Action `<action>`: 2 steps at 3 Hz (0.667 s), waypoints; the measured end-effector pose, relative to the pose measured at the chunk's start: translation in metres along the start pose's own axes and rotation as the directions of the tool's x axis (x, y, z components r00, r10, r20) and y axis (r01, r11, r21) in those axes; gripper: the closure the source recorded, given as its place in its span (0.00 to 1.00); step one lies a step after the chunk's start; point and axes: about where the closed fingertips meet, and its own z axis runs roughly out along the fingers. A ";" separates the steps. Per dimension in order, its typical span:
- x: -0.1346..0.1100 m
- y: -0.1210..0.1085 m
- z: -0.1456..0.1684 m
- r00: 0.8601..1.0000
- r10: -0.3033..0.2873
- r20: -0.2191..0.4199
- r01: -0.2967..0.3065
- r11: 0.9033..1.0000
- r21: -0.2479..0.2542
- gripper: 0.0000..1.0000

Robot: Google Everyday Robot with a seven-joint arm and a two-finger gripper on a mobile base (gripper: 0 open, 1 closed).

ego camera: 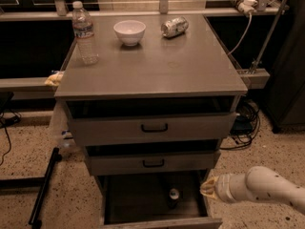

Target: Pick redbull can from bottom drawer and place on counter

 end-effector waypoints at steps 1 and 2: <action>0.013 -0.024 0.047 0.998 -0.037 0.059 0.036 0.999 0.011 1.00; 0.028 -0.043 0.093 0.995 -0.021 0.097 0.023 1.000 -0.019 1.00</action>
Offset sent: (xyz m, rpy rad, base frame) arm 0.1075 0.0095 -0.1296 0.1354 -0.0007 0.0593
